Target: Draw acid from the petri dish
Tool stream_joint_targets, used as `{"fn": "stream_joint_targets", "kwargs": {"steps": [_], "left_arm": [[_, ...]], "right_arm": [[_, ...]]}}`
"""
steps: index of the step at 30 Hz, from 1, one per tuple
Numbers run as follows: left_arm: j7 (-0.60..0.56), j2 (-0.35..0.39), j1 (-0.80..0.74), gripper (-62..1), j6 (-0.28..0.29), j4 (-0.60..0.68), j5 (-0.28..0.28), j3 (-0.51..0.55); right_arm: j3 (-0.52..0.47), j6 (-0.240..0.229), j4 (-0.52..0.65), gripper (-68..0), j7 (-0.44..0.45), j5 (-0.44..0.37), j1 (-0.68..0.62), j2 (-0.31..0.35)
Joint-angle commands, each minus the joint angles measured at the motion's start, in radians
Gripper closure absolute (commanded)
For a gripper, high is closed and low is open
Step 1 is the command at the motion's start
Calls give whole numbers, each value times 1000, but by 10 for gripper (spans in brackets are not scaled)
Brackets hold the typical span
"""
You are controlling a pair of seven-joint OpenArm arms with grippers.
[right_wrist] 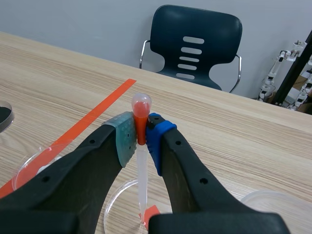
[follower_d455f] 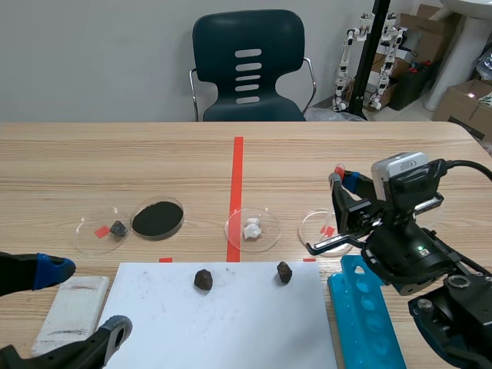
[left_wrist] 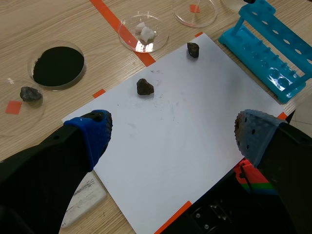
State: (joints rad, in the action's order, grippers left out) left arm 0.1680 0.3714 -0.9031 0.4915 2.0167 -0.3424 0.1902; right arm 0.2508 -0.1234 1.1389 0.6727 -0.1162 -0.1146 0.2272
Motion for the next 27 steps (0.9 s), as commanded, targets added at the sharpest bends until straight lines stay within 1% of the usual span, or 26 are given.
{"fn": "stream_joint_targets", "kwargs": {"steps": [1, 18, 22, 27], "left_arm": [[-14, -5, -8, -527, 2, 27, -14, 2], [-14, -5, -8, -527, 2, 27, -14, 2], [-14, -5, -8, -527, 2, 27, -14, 2], [-14, -5, -8, -527, 2, 27, -14, 2]], "right_arm": [[-3, 0, 12, -68, 18, -4, 9, 5], [-3, 0, 26, -68, 11, -4, 8, 6], [-3, 0, 84, -68, -9, -14, -16, 21], [-4, 0, 214, -68, -74, -27, -68, 53]]}}
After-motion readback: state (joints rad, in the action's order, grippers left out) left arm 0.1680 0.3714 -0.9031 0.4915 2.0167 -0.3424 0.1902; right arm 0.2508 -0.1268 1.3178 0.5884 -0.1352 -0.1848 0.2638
